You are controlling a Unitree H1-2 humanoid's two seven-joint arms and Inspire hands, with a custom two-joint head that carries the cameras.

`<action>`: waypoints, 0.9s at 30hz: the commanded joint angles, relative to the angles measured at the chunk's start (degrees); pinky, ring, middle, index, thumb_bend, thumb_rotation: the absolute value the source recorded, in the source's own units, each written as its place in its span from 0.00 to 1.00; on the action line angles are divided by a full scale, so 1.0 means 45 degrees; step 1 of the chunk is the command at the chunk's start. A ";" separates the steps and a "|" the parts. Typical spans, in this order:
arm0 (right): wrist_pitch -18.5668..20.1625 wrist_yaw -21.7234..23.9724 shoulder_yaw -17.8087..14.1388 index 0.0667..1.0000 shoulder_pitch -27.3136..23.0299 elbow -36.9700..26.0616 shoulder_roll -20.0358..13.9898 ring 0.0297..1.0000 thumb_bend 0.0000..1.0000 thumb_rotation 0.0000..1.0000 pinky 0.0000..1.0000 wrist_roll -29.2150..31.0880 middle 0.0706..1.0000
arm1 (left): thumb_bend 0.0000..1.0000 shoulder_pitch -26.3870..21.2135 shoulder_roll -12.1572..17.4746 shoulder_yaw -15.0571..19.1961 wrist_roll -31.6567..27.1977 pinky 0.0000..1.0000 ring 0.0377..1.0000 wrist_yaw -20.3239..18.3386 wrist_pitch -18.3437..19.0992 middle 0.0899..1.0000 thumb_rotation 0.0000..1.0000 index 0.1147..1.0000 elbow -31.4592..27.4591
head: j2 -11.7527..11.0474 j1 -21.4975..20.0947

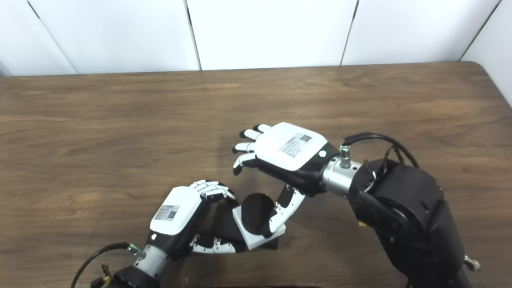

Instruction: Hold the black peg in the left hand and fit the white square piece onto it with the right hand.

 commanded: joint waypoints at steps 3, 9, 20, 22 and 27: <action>-0.0033 -0.0405 -0.0355 0.74 -0.0107 -0.0398 -0.0075 0.98 1.00 0.56 0.99 -0.0045 0.91 | 1.00 -0.0039 0.0163 0.0051 0.0059 0.85 0.83 -0.0437 0.0097 0.83 0.43 0.82 -0.0157 | -0.0005 0.0002; 0.0009 -0.0446 -0.0586 0.73 0.0027 -0.0318 -0.0048 0.99 1.00 0.55 1.00 -0.0191 0.90 | 1.00 -0.0057 0.0290 0.0225 -0.0146 0.90 0.89 -0.1247 0.0251 0.91 0.48 0.90 -0.0623 | -0.0051 0.0053; 0.0690 -0.1156 -0.2056 0.83 0.0776 -0.0093 -0.0483 0.98 0.92 0.65 0.99 0.1090 0.90 | 1.00 0.0163 0.0397 0.1838 -0.1964 0.93 0.94 -0.2189 0.0875 0.94 0.55 0.97 -0.2001 | -0.0186 0.0100; 0.1193 -0.1366 -0.2562 0.87 0.1170 0.0025 -0.0582 0.98 0.85 0.73 1.00 0.1580 0.91 | 1.00 0.0248 0.0354 0.2426 -0.3051 0.93 0.95 -0.2272 0.1241 0.95 0.54 0.98 -0.2287 | -0.0237 0.0051; 0.2437 -0.2562 -0.3792 0.95 0.2563 0.0638 -0.0449 0.98 0.78 0.95 0.96 0.3054 0.95 | 1.00 0.0540 -0.0431 0.4235 -0.6199 0.84 0.94 -0.1706 0.2468 0.97 0.58 0.96 -0.2618 | -0.0273 -0.0041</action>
